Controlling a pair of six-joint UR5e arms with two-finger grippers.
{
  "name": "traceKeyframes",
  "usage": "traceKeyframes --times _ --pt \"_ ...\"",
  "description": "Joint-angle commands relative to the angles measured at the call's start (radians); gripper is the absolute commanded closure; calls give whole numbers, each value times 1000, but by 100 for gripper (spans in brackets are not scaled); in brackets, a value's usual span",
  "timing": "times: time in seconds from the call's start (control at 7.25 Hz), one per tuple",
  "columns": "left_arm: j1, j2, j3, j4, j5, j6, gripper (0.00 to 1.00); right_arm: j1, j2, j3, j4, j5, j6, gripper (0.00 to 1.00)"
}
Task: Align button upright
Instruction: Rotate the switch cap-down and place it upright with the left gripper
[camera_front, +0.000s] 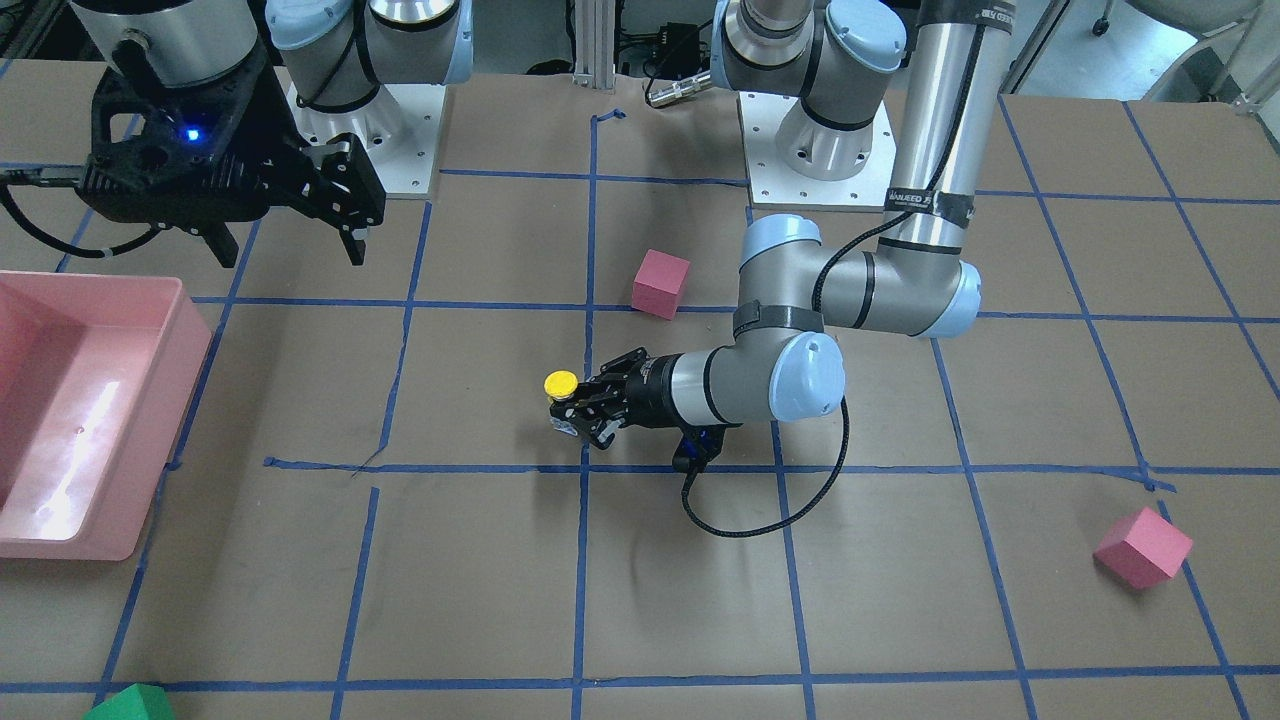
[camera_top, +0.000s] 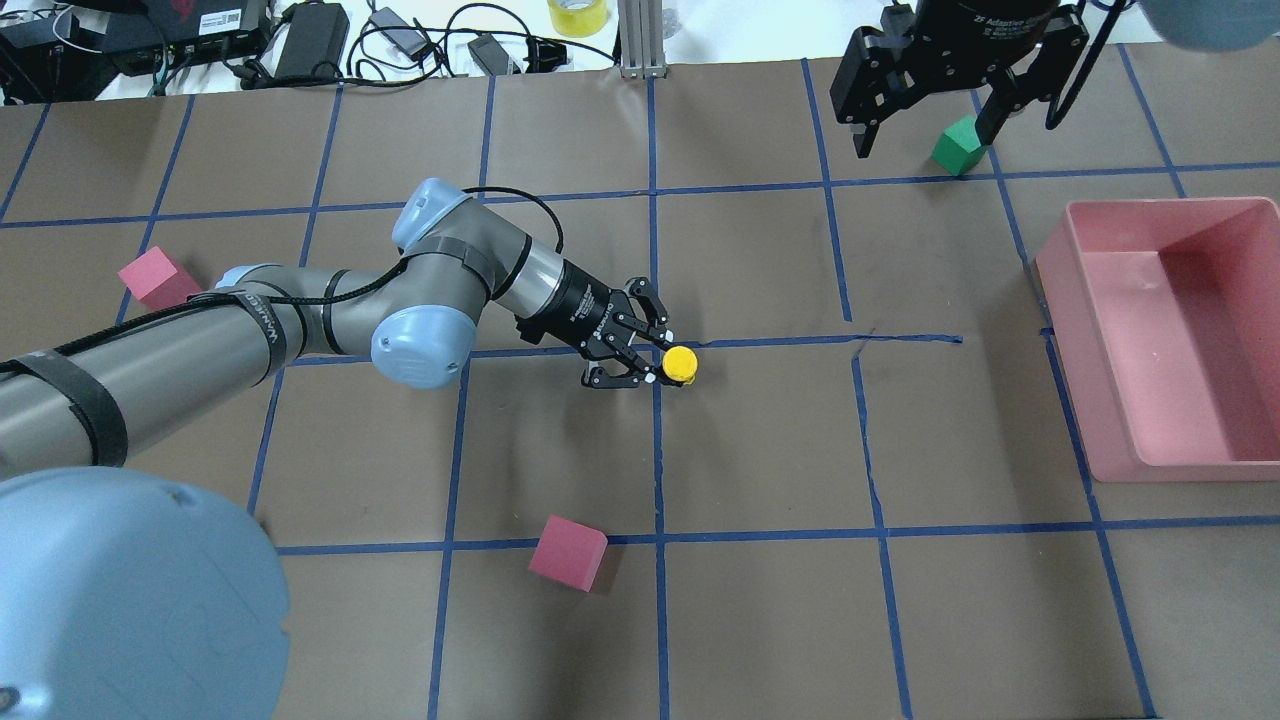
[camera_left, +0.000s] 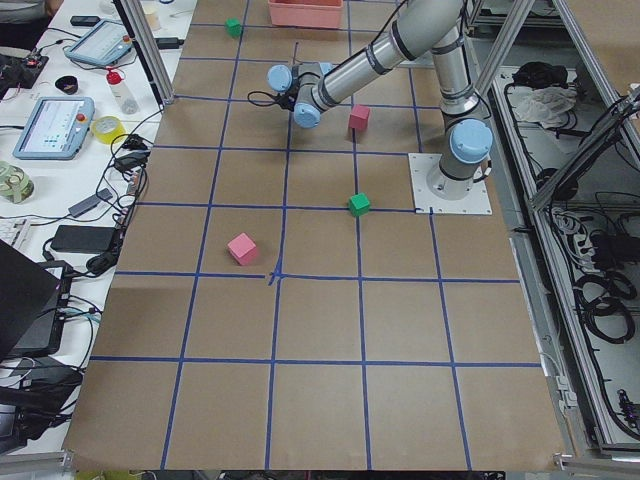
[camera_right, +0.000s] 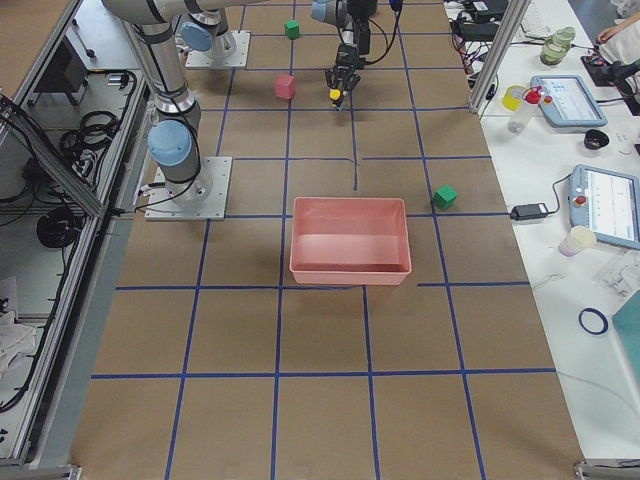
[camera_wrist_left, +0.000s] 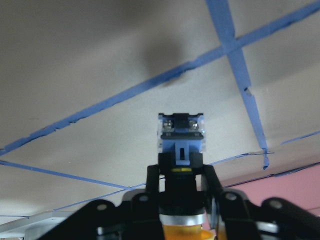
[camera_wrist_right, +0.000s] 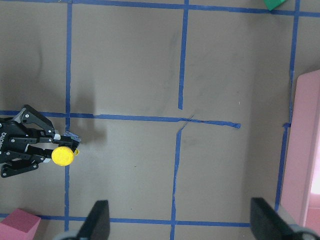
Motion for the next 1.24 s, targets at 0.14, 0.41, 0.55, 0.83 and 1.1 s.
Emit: traceKeyframes --times 0.14,0.41,0.55,0.83,1.1 --pt "40 -45 -5 -1 -8 -3 66 0 -1 2 -1 0 -1 0" --pt "43 -31 9 -1 -2 -77 0 0 -1 2 0 0 -1 0" --pt "46 -11 40 -1 19 -101 0 0 -1 2 -1 0 -1 0" --pt "50 36 110 -19 193 -129 0 0 -1 2 0 0 -1 0" --pt "50 116 138 -87 439 157 0 2 -1 1 0 2 0 0"
